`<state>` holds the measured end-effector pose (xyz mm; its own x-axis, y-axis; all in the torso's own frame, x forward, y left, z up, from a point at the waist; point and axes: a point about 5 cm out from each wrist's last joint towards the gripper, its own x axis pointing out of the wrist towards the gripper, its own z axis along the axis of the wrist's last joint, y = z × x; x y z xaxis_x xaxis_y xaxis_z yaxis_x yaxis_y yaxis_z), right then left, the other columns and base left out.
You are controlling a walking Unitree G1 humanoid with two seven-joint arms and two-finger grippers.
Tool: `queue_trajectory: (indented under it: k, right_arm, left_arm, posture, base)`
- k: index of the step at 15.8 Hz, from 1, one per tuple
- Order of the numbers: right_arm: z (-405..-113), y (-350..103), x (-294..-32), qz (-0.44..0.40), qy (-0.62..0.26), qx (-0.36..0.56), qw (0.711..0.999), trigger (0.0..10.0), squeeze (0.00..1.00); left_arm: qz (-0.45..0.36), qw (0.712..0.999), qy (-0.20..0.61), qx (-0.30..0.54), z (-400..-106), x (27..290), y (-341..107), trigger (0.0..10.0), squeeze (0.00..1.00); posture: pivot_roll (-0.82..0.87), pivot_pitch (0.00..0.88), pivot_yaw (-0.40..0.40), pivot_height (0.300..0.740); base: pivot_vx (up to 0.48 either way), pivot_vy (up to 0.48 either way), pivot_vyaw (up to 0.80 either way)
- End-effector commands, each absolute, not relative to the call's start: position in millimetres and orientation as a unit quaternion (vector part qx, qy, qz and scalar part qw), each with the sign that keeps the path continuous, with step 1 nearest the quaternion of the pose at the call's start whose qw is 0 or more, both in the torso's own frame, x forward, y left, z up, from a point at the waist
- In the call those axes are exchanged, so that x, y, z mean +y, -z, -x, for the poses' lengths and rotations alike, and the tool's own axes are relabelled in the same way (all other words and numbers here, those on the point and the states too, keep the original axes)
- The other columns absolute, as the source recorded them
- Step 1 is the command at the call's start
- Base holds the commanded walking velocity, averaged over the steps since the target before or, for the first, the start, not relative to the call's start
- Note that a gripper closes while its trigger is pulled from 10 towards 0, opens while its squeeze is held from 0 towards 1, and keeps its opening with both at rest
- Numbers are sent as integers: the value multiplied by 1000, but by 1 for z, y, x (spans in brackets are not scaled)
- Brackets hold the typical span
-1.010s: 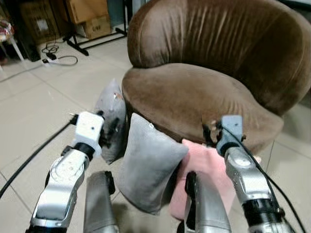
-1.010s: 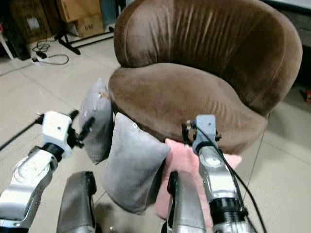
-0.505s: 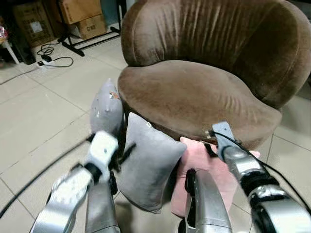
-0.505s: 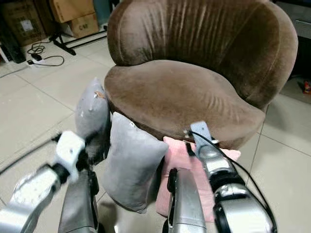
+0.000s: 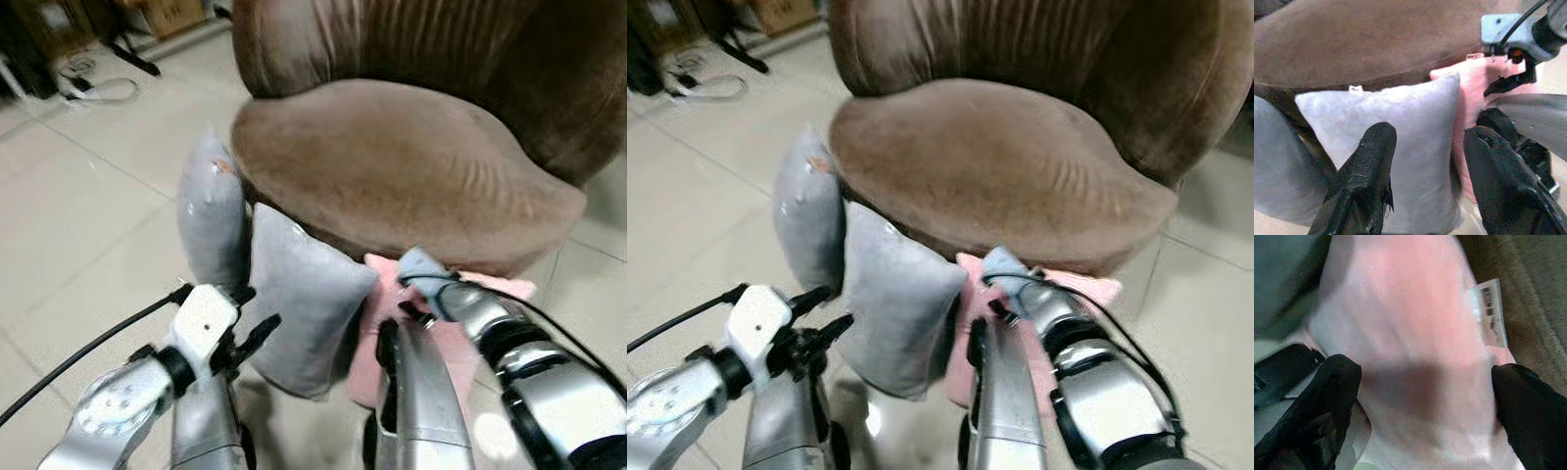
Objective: Move the pillow to the sofa from floor
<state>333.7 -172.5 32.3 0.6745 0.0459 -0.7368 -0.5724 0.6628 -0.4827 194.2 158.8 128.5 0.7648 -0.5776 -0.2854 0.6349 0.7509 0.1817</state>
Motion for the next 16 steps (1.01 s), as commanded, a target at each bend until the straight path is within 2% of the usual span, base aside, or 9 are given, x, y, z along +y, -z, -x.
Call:
queue_trajectory:
  k: [1,2,3,4,5,16]
  right_arm:
    - [-335,-33,-171,397,-172,347,832,10000,0]
    - [-335,-31,-168,417,-158,338,829,10000,0]
    - [-337,-34,-163,407,-140,321,844,9412,0]
    - [-340,-37,-161,393,-125,307,857,1529,0]
    - [-342,-40,-159,378,-115,294,870,0,0]
    - [-329,-23,-123,359,-187,279,871,0,0]
  left_arm:
    - [-133,931,323,106,-191,158,-132,10000,0]
    - [-130,931,323,110,-187,157,-133,10000,0]
    - [-125,930,327,116,-181,157,-132,10000,0]
    - [-124,930,326,116,-180,156,-132,10000,0]
    - [-123,931,324,116,-181,155,-133,10000,0]
    - [-119,932,321,117,-178,151,-132,10000,0]
  posture:
    - [29,193,-11,456]
    - [33,214,-12,456]
    - [30,210,-15,456]
    - [28,210,-17,456]
    - [27,212,-22,456]
    - [21,188,-38,456]
  base:
    - [0,0,0]
    - [0,0,0]
    - [0,0,0]
    - [0,0,0]
    - [0,0,0]
    - [0,0,0]
